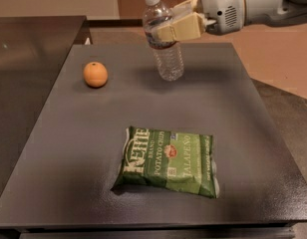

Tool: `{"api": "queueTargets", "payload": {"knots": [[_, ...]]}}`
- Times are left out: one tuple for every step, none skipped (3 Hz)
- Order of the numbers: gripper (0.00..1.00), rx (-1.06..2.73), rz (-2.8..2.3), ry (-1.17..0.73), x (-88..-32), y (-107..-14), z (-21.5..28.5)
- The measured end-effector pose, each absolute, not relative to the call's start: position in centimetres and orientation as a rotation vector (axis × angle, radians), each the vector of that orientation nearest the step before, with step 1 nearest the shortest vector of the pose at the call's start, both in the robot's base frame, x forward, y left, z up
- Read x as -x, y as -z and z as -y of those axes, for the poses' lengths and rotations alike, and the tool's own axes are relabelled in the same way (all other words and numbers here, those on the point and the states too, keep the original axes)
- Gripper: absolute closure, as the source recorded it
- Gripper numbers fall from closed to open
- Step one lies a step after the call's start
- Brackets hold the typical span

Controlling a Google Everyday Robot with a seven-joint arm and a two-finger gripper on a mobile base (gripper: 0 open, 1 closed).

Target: Place water bottle upright

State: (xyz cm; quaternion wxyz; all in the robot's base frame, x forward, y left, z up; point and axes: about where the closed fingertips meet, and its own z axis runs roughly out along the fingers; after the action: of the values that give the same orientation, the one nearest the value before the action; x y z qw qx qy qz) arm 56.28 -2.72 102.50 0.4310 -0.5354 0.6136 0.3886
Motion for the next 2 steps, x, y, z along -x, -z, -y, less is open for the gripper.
{"api": "queueTargets", "payload": {"knots": [[1.00, 1.242, -1.488, -1.001, -57.2, -102.1, 4.7], [1.00, 1.191, -1.463, -1.015, -57.9, -101.0, 6.5]]}}
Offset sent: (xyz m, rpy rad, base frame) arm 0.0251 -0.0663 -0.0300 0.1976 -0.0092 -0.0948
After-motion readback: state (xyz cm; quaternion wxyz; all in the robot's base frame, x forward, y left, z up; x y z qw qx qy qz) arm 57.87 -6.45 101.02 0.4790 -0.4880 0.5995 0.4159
